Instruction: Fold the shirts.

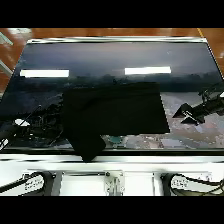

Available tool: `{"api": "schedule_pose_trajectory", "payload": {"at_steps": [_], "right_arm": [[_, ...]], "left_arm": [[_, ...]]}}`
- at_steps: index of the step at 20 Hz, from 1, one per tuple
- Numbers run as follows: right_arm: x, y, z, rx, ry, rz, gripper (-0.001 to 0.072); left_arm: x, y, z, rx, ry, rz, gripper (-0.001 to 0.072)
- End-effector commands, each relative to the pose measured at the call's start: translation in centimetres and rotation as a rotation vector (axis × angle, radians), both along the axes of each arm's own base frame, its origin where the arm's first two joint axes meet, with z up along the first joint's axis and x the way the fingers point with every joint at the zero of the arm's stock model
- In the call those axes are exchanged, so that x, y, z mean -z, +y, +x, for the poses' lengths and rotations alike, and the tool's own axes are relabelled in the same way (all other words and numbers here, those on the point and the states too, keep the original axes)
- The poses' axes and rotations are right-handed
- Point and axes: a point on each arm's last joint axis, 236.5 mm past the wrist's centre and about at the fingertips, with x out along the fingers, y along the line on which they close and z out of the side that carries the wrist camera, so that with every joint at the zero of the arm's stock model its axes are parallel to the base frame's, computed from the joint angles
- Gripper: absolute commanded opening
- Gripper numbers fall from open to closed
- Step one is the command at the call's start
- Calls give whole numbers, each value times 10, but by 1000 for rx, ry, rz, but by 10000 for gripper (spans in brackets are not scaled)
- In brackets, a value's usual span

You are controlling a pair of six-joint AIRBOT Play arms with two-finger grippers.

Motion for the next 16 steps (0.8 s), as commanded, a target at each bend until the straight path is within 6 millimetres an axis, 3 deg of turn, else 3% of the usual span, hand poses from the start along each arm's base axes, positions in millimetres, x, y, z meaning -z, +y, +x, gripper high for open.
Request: {"api": "schedule_pose_trajectory", "payload": {"at_steps": [1, 2, 8, 11, 13, 16], "right_arm": [[19, -10, -12, 42, 92, 32, 647], [26, -5, -15, 29, 120, 50, 673], [67, 5, -24, 33, 257, 85, 672], [78, 18, -23, 8, 288, 90, 668], [80, 33, -19, -37, 277, 82, 606], [83, 56, -12, -108, 257, 57, 606]], "left_arm": [[-5, -4, -4, 32, 6, -23, 40], [-6, -4, -3, 32, 4, -24, 40], [-25, 0, 13, 40, -74, -6, 41], [-33, 2, 23, 41, -109, 3, 40], [-40, 4, 29, 44, -134, 8, 41], [-60, 9, 46, 51, -213, 31, 40]]}}
